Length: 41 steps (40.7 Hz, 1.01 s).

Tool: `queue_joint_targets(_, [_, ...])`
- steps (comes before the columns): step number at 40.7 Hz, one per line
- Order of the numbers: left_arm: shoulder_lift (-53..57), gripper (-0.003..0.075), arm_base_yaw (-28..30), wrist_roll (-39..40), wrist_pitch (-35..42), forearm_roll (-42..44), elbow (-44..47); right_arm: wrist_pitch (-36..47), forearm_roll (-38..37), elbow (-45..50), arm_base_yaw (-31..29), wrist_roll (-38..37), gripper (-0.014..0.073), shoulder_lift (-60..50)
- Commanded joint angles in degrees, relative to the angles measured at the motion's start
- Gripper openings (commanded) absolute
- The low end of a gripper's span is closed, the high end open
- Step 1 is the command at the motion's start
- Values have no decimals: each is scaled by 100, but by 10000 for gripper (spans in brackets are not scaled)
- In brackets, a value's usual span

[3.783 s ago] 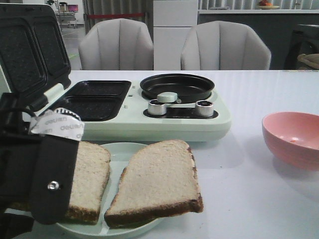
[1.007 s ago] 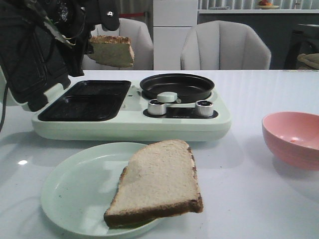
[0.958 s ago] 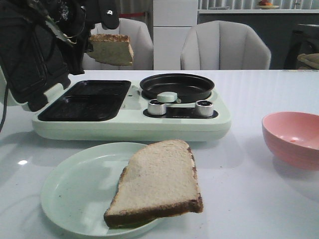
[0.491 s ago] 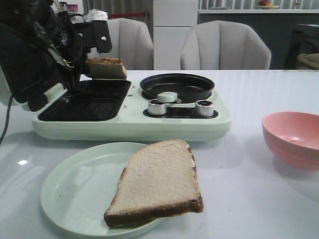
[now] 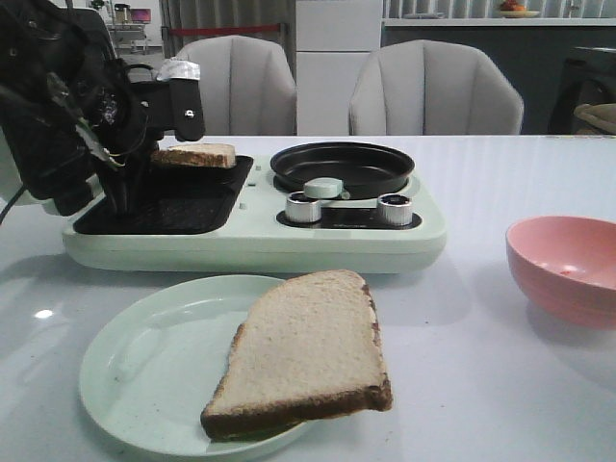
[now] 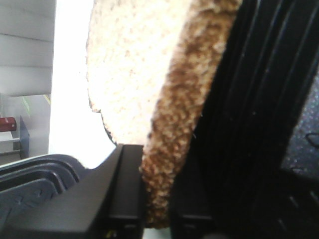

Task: Make breakfast with bread and shrimp
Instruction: 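Lower the bread slice onto the sandwich plate and open the left gripper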

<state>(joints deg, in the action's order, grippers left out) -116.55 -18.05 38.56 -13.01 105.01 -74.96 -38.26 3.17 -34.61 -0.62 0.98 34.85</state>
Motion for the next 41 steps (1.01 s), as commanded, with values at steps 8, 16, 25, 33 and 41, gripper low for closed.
queue_joint_targets(8, [646,529,-30,306,-151,141,16,457,-9,-158,7,6,492,45])
queue_joint_targets(16, [1326,532,-282,555,-117,141,506,590,-9,-158,7,6,492,45])
queue_joint_targets(25, [2483,532,-1071,584,-965,119,1577,585,51,-158,7,6,492,45])
queue_joint_targets(33, [3507,531,-1832,246,-2035,-2307,2147,487,232,-158,7,6,492,45])
queue_joint_targets(41, [4458,531,-2301,-2177,-3176,-5824,2184,-93,732,-158,7,6,492,45])
